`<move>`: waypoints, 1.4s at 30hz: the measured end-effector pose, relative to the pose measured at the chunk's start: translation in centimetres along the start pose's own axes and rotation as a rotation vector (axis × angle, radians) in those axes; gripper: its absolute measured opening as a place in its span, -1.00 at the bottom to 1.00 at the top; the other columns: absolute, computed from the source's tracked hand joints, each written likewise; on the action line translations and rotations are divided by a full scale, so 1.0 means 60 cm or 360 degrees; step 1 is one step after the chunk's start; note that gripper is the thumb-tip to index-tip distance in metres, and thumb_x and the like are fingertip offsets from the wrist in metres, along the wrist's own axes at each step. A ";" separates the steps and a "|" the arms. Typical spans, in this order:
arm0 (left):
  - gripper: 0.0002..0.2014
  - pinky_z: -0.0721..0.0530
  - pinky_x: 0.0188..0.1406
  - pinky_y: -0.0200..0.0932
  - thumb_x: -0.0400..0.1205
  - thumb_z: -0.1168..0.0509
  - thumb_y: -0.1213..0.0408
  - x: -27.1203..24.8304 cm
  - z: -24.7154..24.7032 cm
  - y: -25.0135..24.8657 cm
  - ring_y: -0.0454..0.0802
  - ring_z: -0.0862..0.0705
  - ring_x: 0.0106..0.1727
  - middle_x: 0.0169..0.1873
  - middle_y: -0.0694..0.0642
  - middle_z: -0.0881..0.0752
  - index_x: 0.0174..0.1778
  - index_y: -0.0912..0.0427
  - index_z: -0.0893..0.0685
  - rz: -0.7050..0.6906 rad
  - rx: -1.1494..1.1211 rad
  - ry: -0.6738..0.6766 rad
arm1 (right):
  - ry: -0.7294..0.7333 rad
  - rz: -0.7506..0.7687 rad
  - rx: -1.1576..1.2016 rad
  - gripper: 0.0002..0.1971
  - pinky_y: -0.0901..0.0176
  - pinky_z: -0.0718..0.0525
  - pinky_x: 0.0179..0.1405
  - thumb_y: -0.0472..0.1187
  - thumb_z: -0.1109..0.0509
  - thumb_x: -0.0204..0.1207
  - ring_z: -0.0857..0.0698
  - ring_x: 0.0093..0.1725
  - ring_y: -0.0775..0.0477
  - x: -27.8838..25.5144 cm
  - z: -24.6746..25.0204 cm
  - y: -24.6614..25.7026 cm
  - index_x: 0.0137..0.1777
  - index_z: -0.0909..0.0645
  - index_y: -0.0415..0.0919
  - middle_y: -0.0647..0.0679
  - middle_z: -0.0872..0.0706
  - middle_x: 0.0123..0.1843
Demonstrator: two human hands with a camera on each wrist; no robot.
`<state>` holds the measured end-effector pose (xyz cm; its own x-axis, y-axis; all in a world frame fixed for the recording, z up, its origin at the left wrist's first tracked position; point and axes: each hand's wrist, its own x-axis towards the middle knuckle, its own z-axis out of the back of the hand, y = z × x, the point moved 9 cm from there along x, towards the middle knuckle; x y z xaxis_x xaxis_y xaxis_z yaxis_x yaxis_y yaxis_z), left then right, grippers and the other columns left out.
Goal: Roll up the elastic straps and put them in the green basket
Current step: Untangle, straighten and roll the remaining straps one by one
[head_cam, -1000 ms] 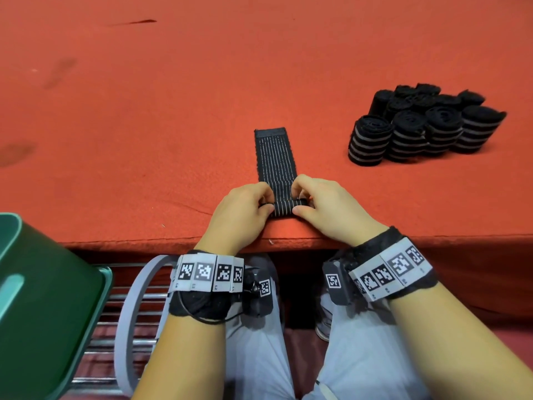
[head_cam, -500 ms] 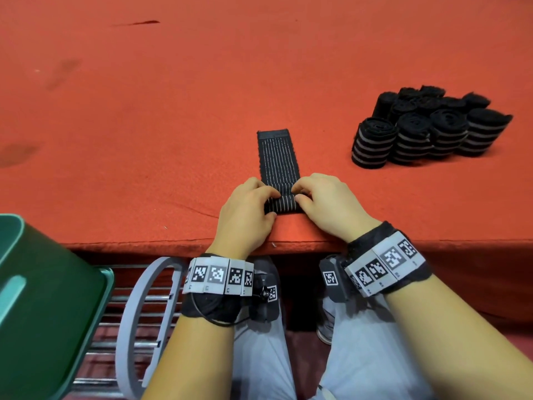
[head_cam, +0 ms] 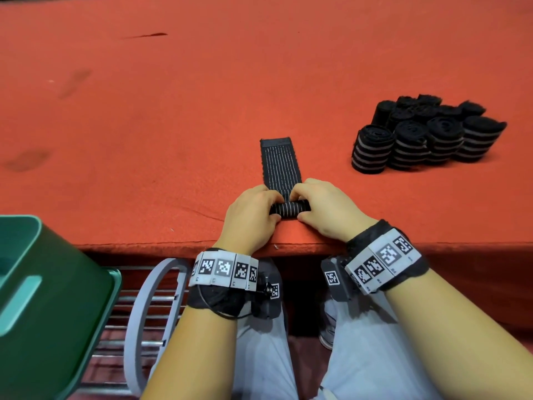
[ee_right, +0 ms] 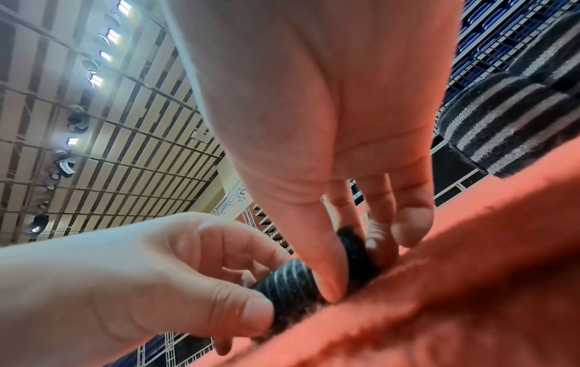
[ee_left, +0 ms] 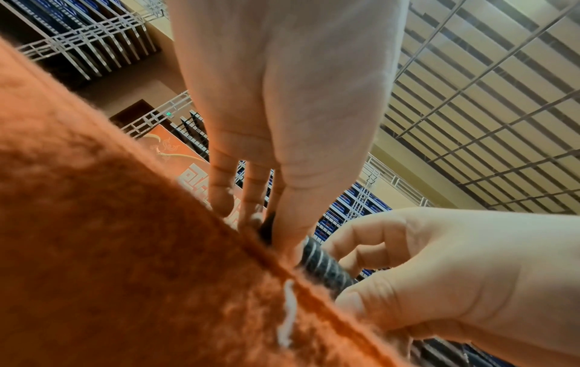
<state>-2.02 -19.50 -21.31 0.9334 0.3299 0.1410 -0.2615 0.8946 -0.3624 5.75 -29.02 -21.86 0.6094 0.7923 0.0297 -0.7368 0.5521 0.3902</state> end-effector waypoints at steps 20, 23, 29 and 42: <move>-0.75 -0.63 0.03 0.02 0.46 -0.56 0.18 -0.063 -0.004 -0.019 -0.07 -0.60 -0.01 -0.02 -0.16 -0.49 0.00 -0.08 -0.70 -0.0038 -0.0249 0.0167 | 0.0120 0.0115 0.0192 -0.75 0.08 -0.54 0.03 -0.17 -0.58 0.43 -0.48 -0.07 0.12 -0.080 -0.003 0.000 0.04 -0.62 0.01 0.13 -0.54 -0.04; -0.78 -0.60 0.08 -0.01 0.50 -0.52 0.16 -0.060 -0.003 -0.020 -0.09 -0.57 0.04 0.11 -0.17 -0.51 0.04 -0.04 -0.72 -0.0110 -0.0246 0.0137 | 0.0078 0.0098 0.0207 -0.79 0.00 -0.60 0.09 -0.14 -0.55 0.46 -0.54 -0.05 0.06 -0.077 0.000 -0.003 0.07 -0.67 -0.02 0.08 -0.49 0.04; -0.79 -0.59 0.14 0.01 0.56 -0.45 0.26 -0.052 -0.005 -0.011 -0.11 -0.57 -0.02 -0.05 -0.14 -0.62 0.08 -0.01 -0.66 -0.0042 -0.0465 0.0130 | 0.0055 0.0083 0.0228 -0.78 -0.05 -0.62 0.12 -0.08 -0.48 0.54 -0.59 -0.03 0.05 -0.071 0.001 -0.009 0.17 -0.72 -0.02 0.09 -0.48 0.12; -0.78 -0.55 -0.06 -0.16 0.48 -0.54 0.23 -0.043 -0.004 -0.003 -0.21 -0.56 -0.18 -0.12 -0.11 -0.59 0.01 0.01 -0.74 -0.0090 -0.0535 0.0073 | -0.0061 0.0066 0.0277 -0.86 0.12 -0.50 0.07 -0.13 -0.48 0.55 -0.55 -0.02 0.08 -0.055 0.010 -0.018 0.08 -0.74 -0.02 0.17 -0.56 -0.11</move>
<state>-4.32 -20.55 -21.84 0.9562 0.2619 0.1309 -0.1204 0.7592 -0.6396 4.70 -32.41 -21.86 0.5928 0.8011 0.0825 -0.7018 0.4636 0.5410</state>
